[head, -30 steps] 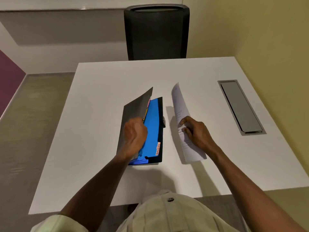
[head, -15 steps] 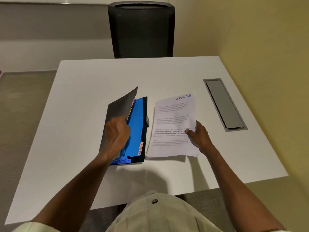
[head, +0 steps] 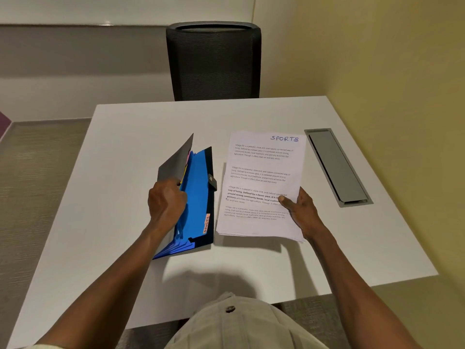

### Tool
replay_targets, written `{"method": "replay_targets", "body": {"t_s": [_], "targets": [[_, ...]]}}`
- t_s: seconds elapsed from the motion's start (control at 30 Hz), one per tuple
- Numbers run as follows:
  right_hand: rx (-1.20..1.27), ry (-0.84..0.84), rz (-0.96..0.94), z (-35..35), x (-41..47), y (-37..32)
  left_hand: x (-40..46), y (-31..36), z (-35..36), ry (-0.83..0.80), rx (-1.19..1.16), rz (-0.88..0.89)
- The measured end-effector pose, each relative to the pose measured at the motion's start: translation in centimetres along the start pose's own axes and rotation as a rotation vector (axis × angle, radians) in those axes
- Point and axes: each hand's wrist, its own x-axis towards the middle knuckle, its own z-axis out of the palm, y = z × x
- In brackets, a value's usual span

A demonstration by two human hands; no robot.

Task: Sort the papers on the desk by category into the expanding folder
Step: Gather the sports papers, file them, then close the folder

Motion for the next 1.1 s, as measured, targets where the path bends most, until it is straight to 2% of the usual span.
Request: {"method": "replay_targets", "body": {"t_s": [0.17, 0.4, 0.53, 0.8, 0.97, 1.1], "targets": [[-0.043, 0.012, -0.012, -0.5, 0.3, 0.3, -0.3, 0.2, -0.1, -0.011, 0.004, -0.011], [-0.136, 0.256, -0.057, -0.9, 0.2, 0.1, -0.9, 0.3, -0.2, -0.015, -0.015, -0.030], [-0.171, 0.322, -0.098, -0.5, -0.1, -1.1, -1.5, 0.1, 0.1, -0.023, -0.034, -0.034], [-0.165, 0.299, -0.208, 2.6, -0.2, -4.8, -1.8, -0.4, 0.2, -0.036, -0.020, -0.025], [-0.300, 0.282, -0.325, 5.9, -0.4, -7.1, -1.7, -0.5, -0.4, -0.021, -0.006, -0.021], [-0.396, 0.200, -0.374, 9.4, -1.2, -8.7, -1.7, -0.5, -0.7, -0.011, -0.031, -0.027]]}}
